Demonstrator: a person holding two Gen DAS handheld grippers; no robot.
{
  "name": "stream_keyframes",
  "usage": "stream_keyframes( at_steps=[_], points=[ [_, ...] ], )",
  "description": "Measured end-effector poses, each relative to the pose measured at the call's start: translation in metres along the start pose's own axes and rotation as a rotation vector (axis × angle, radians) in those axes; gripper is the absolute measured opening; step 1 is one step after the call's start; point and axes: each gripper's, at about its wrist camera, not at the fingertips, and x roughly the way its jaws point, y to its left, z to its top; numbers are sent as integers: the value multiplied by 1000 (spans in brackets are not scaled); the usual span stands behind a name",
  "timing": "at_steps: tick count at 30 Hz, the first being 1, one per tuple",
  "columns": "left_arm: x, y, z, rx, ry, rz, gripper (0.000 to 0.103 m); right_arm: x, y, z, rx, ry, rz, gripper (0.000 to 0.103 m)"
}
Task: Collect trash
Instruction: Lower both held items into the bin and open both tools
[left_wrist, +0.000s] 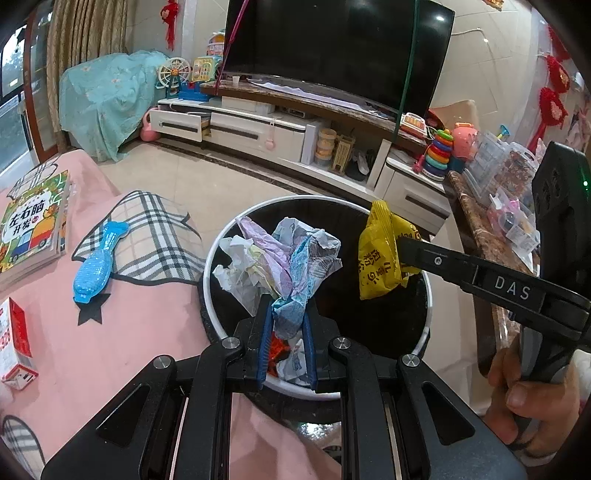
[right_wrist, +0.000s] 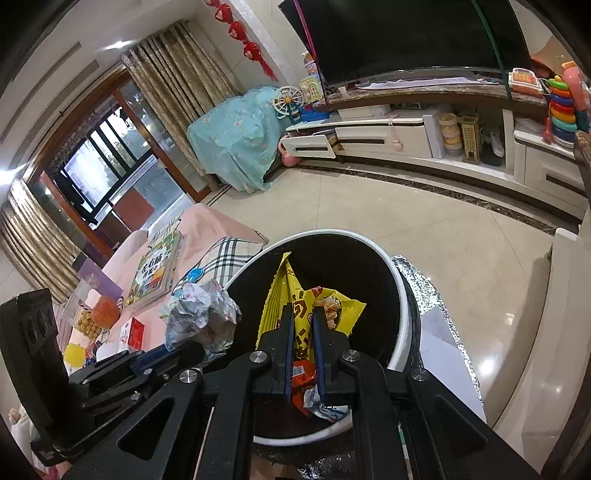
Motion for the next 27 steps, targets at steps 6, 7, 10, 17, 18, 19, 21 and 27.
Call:
stream_keyframes(
  at_steps=[6,7,10,17,18,19,21,27],
  points=[
    [5,-2,3,7,9,-5,18,5,1,3,-11,13,-11,14],
    [4,-2,3,9,8,-8,21,6,1,3,-19,15,-18,14],
    [0,0,0,9,2,3,35,5,3,2,-35,10,-30,24],
    [-19,15,-16,-30,-15,31,47,-2,-3,-2,-2,-11,-19,58],
    [-25,18,-21,-37,-22,37,48,-4,-2,-3,-1,-14,-18,60],
    [-30,21,-26,-43,-29,43,50,-6,0,-7,-3,-21,-18,66],
    [-41,27,-38,-55,-39,57,52,-10,4,-11,-7,-36,-11,77],
    [-73,49,-73,-85,-59,102,58,-18,33,-36,-32,-72,15,85]
  ],
)
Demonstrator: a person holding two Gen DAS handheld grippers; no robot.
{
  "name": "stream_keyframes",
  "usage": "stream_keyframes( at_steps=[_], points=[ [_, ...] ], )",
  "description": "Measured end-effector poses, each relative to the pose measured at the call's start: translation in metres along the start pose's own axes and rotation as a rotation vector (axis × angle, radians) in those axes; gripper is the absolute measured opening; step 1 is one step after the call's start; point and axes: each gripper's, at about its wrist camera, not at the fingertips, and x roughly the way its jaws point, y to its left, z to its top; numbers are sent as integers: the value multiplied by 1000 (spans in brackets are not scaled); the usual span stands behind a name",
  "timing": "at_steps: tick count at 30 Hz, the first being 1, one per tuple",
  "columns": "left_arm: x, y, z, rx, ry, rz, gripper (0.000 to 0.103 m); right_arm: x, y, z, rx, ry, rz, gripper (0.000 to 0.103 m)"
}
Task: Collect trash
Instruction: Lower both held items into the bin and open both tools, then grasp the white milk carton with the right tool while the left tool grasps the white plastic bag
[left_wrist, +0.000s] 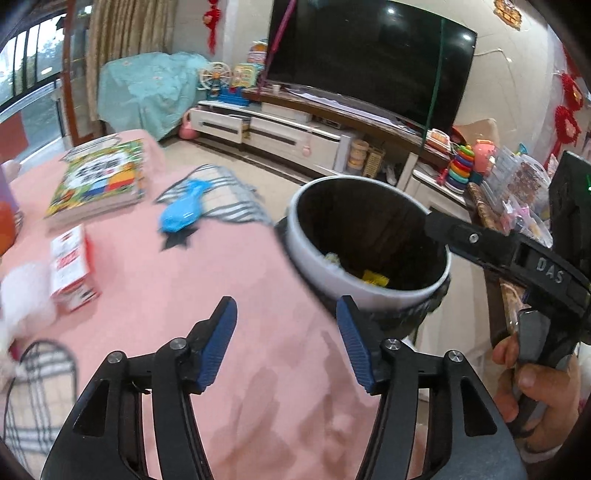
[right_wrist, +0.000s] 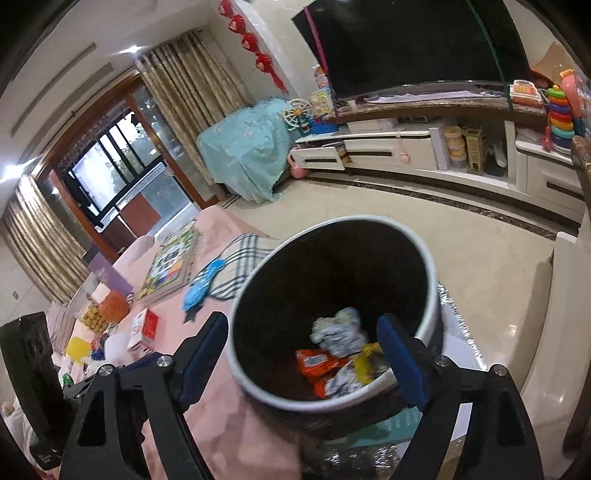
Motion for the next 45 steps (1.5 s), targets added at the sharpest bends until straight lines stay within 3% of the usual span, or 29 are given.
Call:
stream_keyframes(
  at_steps=[6,25,33,38,45],
  points=[
    [-27,37,-32,-58,-13,67,59,-5,48,-25,-93,-43,40,90],
    [-98,152,-110,-292,-49,227,60,35,146,-92,-167,98,205,90],
    [-105,181,-120,-341,-50,261,60,53,170,-102,-205,148,221,90],
    [-101,184,-114,-317,-45,264,60,66,179,-101,-220,166,215,90],
    [-98,192,-97,-292,-87,323,61,85,195,-94,-278,180,206,90]
  ],
)
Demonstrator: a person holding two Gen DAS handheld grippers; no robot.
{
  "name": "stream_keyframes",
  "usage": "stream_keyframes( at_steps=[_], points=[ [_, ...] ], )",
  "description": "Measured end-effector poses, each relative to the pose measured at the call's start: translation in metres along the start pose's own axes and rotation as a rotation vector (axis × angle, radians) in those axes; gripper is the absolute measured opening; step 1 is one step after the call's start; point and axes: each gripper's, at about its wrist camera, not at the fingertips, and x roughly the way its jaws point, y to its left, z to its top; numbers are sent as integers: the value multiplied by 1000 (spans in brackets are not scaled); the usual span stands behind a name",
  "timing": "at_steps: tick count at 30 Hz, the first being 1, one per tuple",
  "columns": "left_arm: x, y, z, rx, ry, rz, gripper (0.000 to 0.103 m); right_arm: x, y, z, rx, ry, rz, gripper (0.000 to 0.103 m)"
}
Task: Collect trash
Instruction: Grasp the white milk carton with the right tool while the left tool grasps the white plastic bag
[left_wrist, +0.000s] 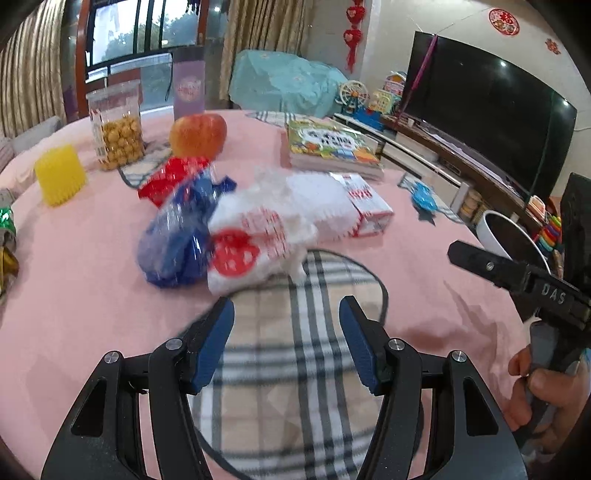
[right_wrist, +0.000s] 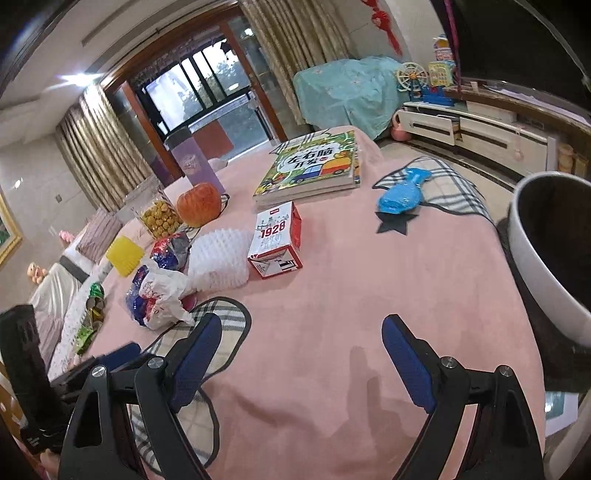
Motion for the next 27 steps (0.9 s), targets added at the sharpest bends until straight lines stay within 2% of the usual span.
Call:
stream_keyframes(
  at_steps=[3,6,13,16,18,19,20,23,27],
  points=[
    [9,2,9,2,-9,11,62,11,3,7,-14,10,-4,89],
    [19,5,16,3,-20,38,62,25,6,17,-15,19,-12,81],
    [45,20,26,-39,21,26,61,70,18,34,-49,79,2,76],
    [54,26,25,-70,54,0,50,89,24,39,-66,99,-5,74],
    [54,30,25,-89,56,-18,43,98,28,40,-80,111,-6,67],
    [54,30,25,-93,57,-24,35,105,28,39,-85,126,-5,57],
    [53,30,25,-93,61,-32,32,109,28,40,-82,136,-6,55],
    [51,20,23,-60,65,-61,25,102,23,39,-64,125,9,54],
    [38,-4,20,-15,66,-143,23,72,6,31,-24,111,22,54]
  ],
)
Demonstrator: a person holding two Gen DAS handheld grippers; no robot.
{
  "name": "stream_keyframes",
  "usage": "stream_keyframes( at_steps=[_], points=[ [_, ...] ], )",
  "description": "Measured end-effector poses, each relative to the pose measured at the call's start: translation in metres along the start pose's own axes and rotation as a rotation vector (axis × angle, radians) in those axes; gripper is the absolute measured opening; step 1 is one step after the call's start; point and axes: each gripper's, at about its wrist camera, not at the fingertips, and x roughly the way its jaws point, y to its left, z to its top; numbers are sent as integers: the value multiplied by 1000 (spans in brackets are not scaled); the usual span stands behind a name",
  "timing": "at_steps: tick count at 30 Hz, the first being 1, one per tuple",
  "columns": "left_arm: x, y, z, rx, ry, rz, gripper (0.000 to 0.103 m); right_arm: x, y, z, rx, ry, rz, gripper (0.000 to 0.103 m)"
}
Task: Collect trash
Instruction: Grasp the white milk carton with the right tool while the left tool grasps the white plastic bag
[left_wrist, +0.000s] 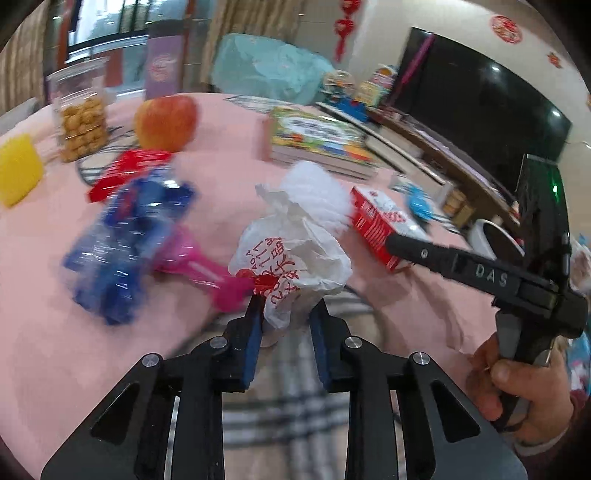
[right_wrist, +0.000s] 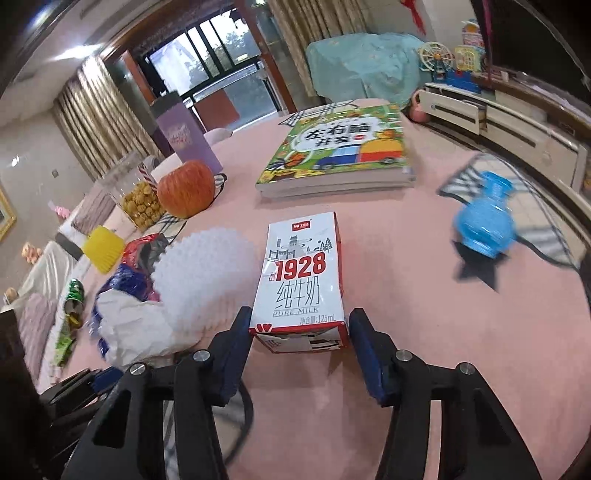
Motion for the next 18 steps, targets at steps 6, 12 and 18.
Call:
stream_keyframes(
  at_steps=[6,12,18],
  points=[
    [-5,-38,-15,67,54,-120,23,-56,-32,-34,50,-7,7,54],
    [-5,-50,-22,100,57,-56,36,-80,-55,-52,112,25,-31,60],
    [-5,-50,-12,127,11,9,50,-70,-43,-36,64,-17,-49,73]
  ],
)
